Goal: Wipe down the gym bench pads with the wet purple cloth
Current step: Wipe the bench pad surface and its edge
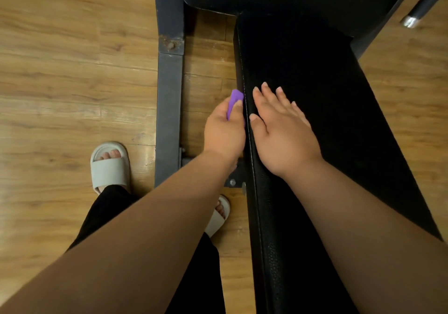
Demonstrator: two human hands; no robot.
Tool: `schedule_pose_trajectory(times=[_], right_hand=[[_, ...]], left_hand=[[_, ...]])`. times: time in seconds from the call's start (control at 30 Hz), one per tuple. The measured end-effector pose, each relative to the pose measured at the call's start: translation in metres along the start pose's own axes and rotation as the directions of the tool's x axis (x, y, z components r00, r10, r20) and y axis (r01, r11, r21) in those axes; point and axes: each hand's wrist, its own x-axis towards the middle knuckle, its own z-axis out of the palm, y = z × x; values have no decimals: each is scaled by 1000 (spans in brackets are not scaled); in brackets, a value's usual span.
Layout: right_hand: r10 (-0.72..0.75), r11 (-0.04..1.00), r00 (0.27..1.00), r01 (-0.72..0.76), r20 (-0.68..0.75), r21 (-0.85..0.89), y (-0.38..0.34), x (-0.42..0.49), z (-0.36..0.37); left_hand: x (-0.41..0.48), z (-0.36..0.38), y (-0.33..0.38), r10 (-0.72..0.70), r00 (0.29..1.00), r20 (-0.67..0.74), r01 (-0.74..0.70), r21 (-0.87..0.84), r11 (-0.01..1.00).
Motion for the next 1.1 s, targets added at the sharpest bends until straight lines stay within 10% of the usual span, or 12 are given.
schedule_pose_trajectory(times=[0.4, 0.67, 1.1], right_hand=[[-5, 1000, 1000, 6, 10, -7, -1, 2, -1], [3, 1000, 1000, -3, 9, -13, -2, 3, -1], [1, 999, 1000, -1, -14, -32, -1, 5, 3]], left_hand=[[6, 3, 16, -122, 992, -30, 120, -59, 991], [-16, -2, 3, 76, 997, 2, -76, 85, 993], [8, 2, -4, -146, 989, -15, 138, -227, 964]])
